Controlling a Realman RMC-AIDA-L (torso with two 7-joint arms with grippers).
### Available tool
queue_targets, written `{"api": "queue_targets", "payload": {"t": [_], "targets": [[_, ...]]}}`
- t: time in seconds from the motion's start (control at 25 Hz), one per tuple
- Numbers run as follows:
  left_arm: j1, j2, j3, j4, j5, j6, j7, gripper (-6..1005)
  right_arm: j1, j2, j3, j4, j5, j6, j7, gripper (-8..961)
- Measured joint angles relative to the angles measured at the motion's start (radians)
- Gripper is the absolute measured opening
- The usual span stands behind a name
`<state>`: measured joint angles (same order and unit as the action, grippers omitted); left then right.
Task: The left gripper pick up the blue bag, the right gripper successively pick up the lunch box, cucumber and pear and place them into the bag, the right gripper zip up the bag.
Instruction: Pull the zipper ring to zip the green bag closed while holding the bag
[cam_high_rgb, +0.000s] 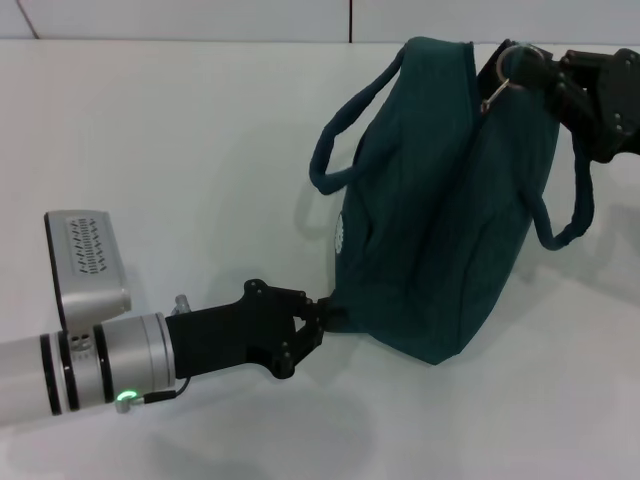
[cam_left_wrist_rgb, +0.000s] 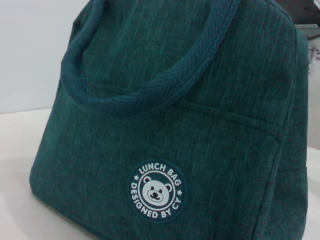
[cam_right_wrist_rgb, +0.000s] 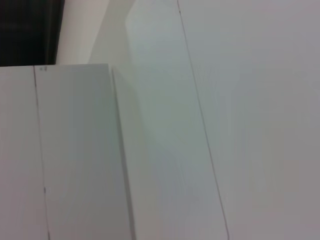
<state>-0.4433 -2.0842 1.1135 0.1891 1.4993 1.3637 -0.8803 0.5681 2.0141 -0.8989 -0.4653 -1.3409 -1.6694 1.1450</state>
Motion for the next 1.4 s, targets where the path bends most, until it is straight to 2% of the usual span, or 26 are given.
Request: {"api": "queue_targets", "payload": {"t": [0.2,0.4,0.76,0.96,1.16,1.4], "targets": [[0.012,0.01,0.0,0.021,0.02,0.031,-0.01,67,-0.012,-0.001,0.017,0.001,0.007,0.008,-0.008,6],[0.056,0.019,0.0,0.083,0.032,0.077,-0.015,67,-0.02,-0.001,0.017,0.001,0.009,0.011,-0.012,6],[0.059,0.006,-0.012,0.1,0.013,0.078,-0.023,66,-0.016,0.0,-0.024,0.006,0.004,-0.035,-0.008,6],[0.062,0.017,-0.012,0.101,0.014,0.076,-0.031,65,-0.01,-0.001,-0.062,0.013,0.002,-0.099,-0.005,6],[0.07,0.026,-0.012,0.101,0.007,0.08,-0.048,65,-0.013,-0.002,-0.069,0.013,0.002,-0.095,-0.005,6],[0.105,0.026,-0.087,0.131,-0.013,0.082,-0.111,64,-0.016,-0.002,-0.07,0.013,0.001,-0.086,-0.009,6]]}}
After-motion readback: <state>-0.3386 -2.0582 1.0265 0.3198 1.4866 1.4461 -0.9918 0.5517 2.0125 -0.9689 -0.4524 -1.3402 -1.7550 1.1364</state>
